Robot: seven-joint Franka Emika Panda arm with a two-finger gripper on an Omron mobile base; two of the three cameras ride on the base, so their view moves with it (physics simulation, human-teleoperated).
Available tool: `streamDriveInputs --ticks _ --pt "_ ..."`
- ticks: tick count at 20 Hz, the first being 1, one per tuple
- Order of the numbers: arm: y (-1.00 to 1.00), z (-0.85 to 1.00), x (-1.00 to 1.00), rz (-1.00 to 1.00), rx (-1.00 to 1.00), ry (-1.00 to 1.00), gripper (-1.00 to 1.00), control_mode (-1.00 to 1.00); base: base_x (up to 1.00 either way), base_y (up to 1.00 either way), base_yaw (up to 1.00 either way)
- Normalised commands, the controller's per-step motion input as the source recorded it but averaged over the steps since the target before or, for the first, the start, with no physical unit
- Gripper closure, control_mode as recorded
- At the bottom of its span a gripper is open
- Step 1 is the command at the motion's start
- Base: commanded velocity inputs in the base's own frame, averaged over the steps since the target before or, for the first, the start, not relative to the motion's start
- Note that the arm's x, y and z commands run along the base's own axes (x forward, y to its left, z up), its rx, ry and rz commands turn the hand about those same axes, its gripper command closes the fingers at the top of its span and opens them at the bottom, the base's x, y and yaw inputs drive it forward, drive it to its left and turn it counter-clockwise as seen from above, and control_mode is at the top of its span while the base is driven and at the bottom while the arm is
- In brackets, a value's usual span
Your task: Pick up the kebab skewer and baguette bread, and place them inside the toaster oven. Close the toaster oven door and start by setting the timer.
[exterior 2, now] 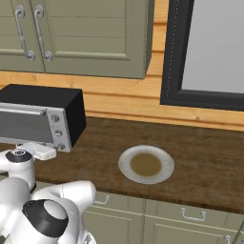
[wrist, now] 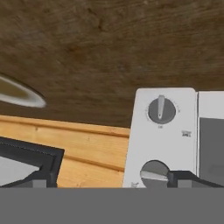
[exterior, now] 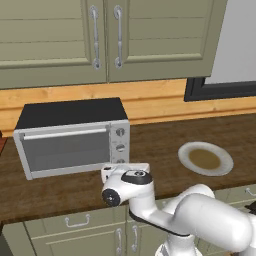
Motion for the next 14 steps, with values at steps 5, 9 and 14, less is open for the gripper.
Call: streamDriveInputs --ticks 5,9,14 --pt "0.0 -0.21 0.03 0.0 -0.01 0.0 -1.0 -1.0 0.0 0.0 0.0" --pt "-0.02 -0.17 0.07 0.0 0.0 0.0 -1.0 -1.0 0.0 0.0 0.0" --pt "-0.2 -0.06 0.11 0.03 0.0 0.0 -1.0 -1.0 0.0 0.0 0.0"
